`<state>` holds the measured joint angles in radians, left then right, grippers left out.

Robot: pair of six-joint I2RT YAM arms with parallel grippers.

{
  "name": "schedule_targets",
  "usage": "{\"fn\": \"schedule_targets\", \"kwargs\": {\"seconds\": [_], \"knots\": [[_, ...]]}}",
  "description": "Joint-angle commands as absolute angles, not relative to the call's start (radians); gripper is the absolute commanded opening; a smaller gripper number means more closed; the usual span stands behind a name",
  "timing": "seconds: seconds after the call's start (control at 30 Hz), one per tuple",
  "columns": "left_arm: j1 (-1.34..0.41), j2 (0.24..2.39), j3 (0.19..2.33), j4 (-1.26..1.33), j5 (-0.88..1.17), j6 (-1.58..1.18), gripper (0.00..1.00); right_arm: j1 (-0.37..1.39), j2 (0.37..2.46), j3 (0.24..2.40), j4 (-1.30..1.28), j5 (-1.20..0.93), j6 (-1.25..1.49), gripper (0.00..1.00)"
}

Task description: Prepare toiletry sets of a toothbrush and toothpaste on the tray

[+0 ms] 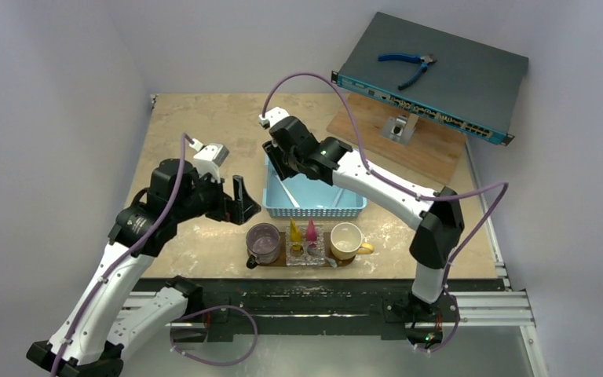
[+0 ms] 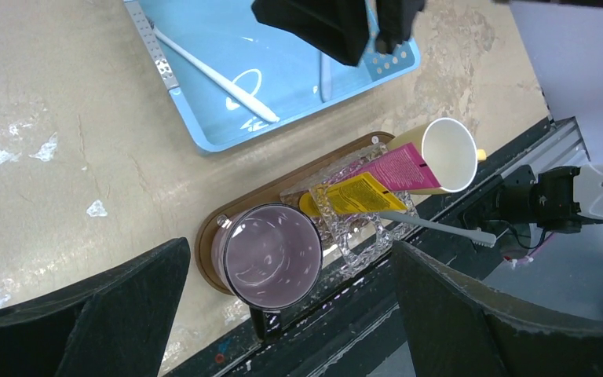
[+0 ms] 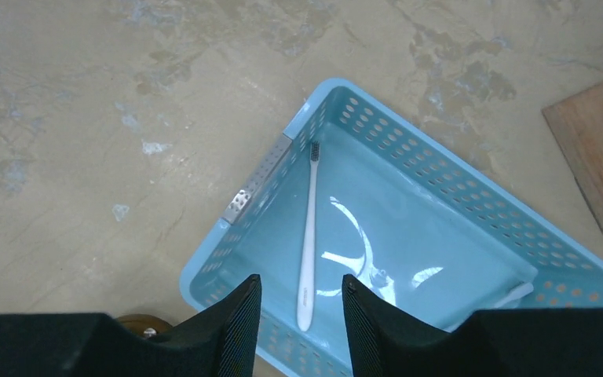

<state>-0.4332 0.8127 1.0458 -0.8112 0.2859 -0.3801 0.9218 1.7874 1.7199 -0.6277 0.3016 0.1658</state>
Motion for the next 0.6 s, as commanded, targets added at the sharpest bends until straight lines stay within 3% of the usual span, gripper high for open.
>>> {"fn": "schedule_targets", "kwargs": {"seconds": [0.0, 0.57], "knots": [[-0.428, 0.785, 1.074, -0.822, 0.259, -0.354, 1.00, 0.877, 1.856, 1.809, -0.675, 0.166, 0.147, 0.45], [-0.428, 0.750, 1.039, -0.835, 0.250, -0.364, 1.00, 0.832, 2.089, 1.800, -0.637, 0.130, 0.147, 0.45]]}}
